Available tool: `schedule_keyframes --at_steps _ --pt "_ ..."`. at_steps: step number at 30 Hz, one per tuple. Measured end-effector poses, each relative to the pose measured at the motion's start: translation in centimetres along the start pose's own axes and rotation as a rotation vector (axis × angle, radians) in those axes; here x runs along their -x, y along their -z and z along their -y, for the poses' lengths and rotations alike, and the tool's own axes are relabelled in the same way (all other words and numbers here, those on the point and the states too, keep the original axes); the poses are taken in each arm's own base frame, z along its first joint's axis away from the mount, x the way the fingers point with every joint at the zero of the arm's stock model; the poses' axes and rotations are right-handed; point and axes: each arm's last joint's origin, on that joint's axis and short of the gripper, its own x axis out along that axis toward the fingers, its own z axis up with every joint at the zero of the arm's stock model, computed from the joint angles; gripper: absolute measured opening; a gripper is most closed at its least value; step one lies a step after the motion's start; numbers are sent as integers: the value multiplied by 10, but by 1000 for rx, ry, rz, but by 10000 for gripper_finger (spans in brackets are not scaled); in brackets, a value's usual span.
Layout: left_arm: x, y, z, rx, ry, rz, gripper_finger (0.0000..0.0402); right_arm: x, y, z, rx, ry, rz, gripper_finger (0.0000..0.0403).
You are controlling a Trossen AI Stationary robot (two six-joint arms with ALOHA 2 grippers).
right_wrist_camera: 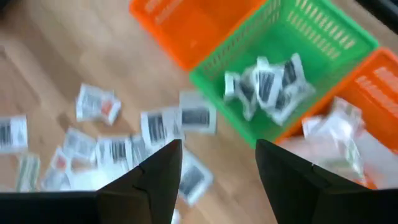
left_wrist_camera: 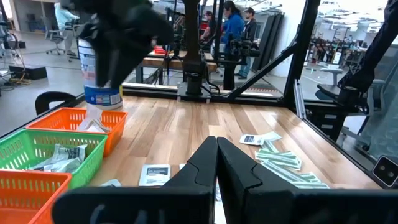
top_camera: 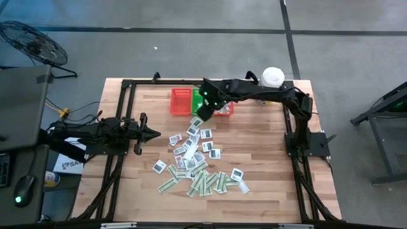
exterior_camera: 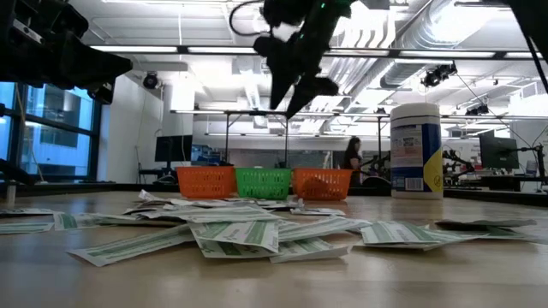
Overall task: Pick & Place First Aid Supplies
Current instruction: Put the towelette pack into the green bin
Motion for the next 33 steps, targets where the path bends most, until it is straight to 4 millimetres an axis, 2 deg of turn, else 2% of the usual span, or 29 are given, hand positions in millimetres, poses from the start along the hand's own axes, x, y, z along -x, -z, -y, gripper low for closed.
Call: schedule_keyframes --at_steps 4,8,13,20,25,28,33 --pt "0 0 0 0 -1 0 1 19 15 -13 80 27 -23 198" --pt "0 0 0 0 -1 0 1 27 31 -30 168 15 -51 197" --pt "0 0 0 0 -1 0 1 28 70 -46 233 -81 -20 197" --pt "0 0 0 0 -1 0 1 40 139 -40 192 -101 -20 197" --pt "0 0 0 0 -1 0 1 44 187 -25 44 -101 -101 197" --pt "0 0 0 0 -1 0 1 39 212 -20 -50 -95 -164 197" --pt "0 0 0 0 -1 0 1 27 247 -25 -118 -128 -238 197"
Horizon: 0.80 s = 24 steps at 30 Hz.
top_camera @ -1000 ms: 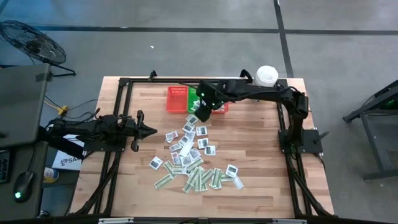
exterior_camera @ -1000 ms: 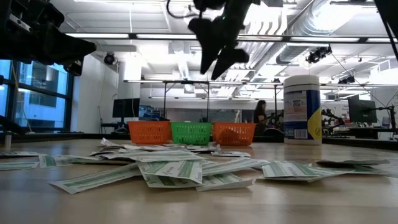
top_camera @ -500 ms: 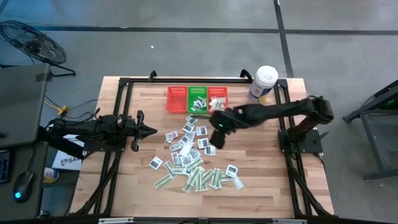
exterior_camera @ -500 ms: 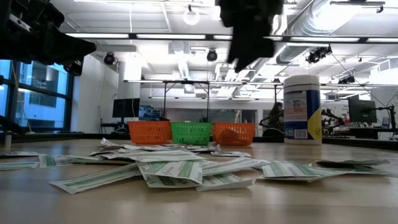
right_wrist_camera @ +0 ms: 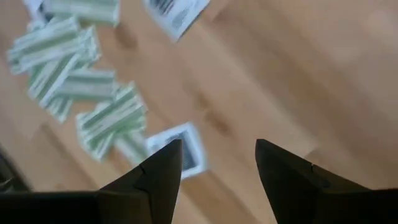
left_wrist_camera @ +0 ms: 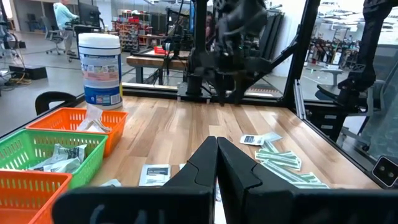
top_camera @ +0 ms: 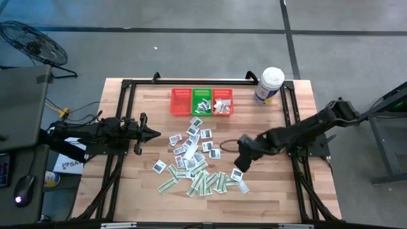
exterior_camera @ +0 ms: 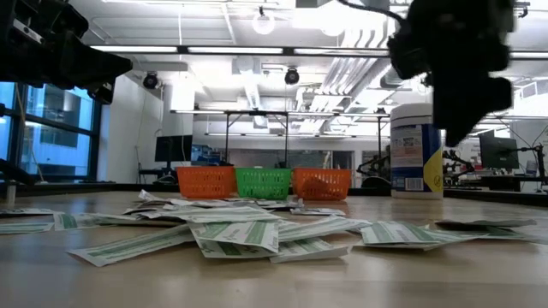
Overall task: Pick & Place First Aid Supplies
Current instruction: Put the towelette pack into the green bin
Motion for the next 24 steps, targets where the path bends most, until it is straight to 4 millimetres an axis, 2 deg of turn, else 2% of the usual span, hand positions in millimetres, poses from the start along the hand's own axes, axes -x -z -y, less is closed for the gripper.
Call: schedule_keyframes --at_steps 3,8,16,24 --pt "0 0 0 0 0 0 1 -9 13 -5 34 -23 -14 197" --pt "0 0 0 0 0 0 1 -24 27 -14 231 -23 -84 197" --pt "0 0 0 0 0 1 1 -60 35 -35 543 -81 -88 197" --pt "0 0 0 0 0 0 1 -84 39 -34 735 22 -9 197"
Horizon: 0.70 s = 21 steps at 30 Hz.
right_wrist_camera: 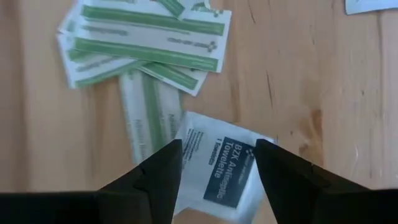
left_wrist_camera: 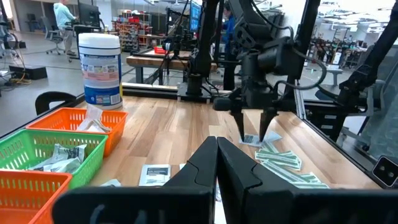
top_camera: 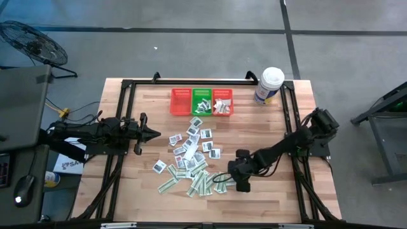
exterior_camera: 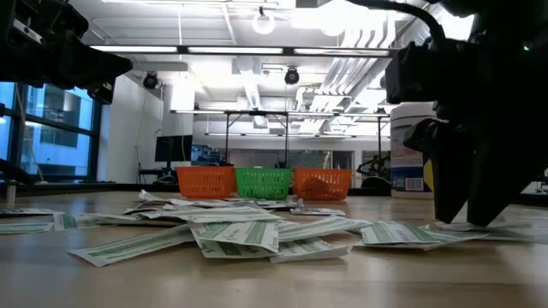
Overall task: Pick & Place First Aid Supplies
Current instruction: Put the towelette pack into the green bin
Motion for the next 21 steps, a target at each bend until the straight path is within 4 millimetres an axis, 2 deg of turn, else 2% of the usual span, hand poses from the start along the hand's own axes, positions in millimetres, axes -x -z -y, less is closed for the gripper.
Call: schedule_keyframes --at_steps 7,12,15,21 --pt "0 0 0 0 0 0 1 -13 2 2 25 52 -19 197" --pt "0 0 0 0 0 0 1 -15 0 11 -45 99 -24 194" --pt "0 0 0 0 0 0 1 -16 1 15 -81 95 -45 174" --pt "0 0 0 0 0 0 1 -16 1 19 -100 94 -70 110"
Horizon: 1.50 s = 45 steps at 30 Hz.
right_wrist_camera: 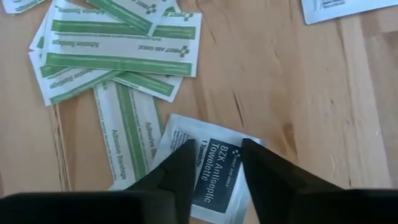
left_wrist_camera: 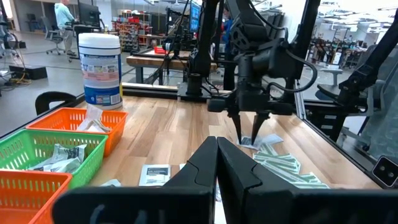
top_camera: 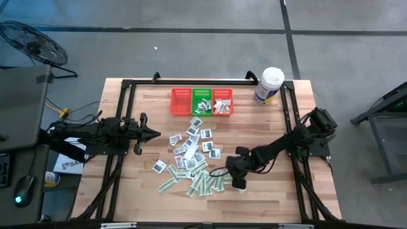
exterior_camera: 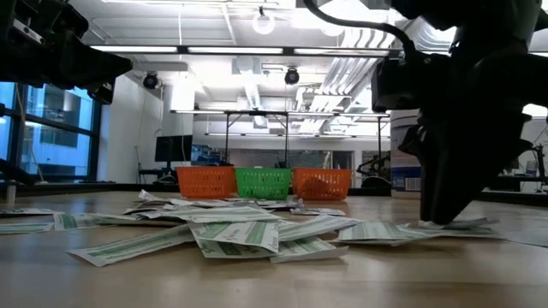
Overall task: Pick & Place First Aid Supplies
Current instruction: Put the towelette pack into the green bin
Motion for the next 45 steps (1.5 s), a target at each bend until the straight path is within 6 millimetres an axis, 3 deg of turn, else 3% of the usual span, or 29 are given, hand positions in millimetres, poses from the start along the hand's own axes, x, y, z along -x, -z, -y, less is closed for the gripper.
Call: schedule_keyframes --at_steps 5,9,19,24,33,41,45 --pt "0 0 0 0 0 0 1 -1 0 2 -34 -3 -15 66" --pt "0 0 0 0 0 0 1 1 -1 2 -48 -1 -7 64" --pt "0 0 0 0 0 0 1 1 -2 1 -52 -18 5 175" --pt "0 0 0 0 0 0 1 1 -2 1 -51 -34 -1 194" --pt "0 0 0 0 0 0 1 -1 0 2 0 7 1 134" --pt "0 0 0 0 0 0 1 -9 -2 0 60 29 20 147" --pt "0 0 0 0 0 0 1 -9 -3 1 62 32 28 116"
